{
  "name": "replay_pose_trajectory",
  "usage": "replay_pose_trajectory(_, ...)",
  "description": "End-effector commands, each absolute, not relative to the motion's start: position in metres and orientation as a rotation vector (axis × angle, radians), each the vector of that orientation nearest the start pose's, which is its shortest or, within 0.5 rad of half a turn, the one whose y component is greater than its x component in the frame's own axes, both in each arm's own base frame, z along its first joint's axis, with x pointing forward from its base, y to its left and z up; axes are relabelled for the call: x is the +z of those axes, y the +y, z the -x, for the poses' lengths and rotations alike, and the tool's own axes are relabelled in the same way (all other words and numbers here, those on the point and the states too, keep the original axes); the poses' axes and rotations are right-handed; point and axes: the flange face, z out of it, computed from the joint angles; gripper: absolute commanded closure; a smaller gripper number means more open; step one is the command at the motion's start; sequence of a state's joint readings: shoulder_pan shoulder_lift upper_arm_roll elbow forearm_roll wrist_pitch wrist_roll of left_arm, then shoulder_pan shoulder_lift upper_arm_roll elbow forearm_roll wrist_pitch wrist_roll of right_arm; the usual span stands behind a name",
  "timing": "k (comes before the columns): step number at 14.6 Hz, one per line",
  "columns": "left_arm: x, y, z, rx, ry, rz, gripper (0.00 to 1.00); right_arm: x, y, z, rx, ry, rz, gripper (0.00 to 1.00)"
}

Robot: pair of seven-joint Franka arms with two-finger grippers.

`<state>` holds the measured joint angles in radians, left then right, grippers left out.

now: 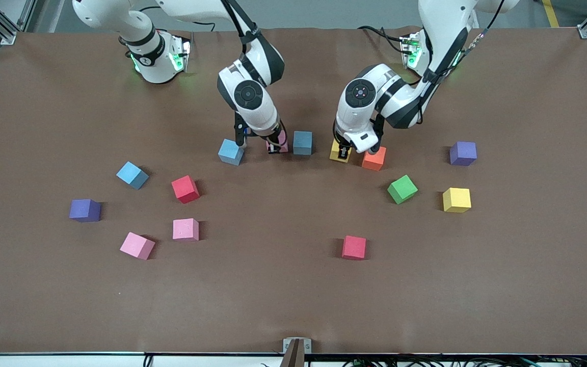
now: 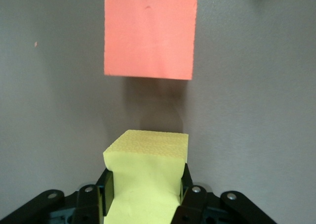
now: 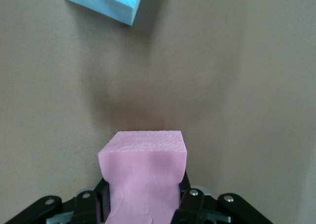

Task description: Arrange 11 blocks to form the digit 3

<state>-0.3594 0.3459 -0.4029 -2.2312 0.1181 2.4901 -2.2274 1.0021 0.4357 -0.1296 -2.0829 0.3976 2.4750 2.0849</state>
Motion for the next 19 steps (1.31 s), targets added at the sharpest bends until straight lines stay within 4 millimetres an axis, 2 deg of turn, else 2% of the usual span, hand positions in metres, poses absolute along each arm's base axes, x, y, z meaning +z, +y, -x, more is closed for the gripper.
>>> replay_pose_trajectory(1,0.222,-0.389,-0.392,0.119,-2.079,2.298,0.69,0.213,0.442,-0.377,0.282,2.193,2.236,1.0)
replay_pose_trajectory(6,0.223,-0.401,-0.387,0.119,-2.288,2.092,0.68,0.209,0.447,-0.375,0.238,2.196,2.211,1.0)
replay_pose_trajectory(10,0.218,-0.424,-0.384,0.145,-2.287,2.098,0.68,0.213,0.449,-0.376,0.217,2.181,2.198,1.0)
replay_pose_trajectory(14,0.218,-0.434,-0.374,0.144,-2.254,2.133,0.68,0.215,0.448,-0.378,0.186,2.165,2.209,1.0)
replay_pose_trajectory(19,0.211,-0.437,-0.373,0.147,-2.234,2.143,0.68,0.214,0.448,-0.377,0.185,2.221,2.161,1.0)
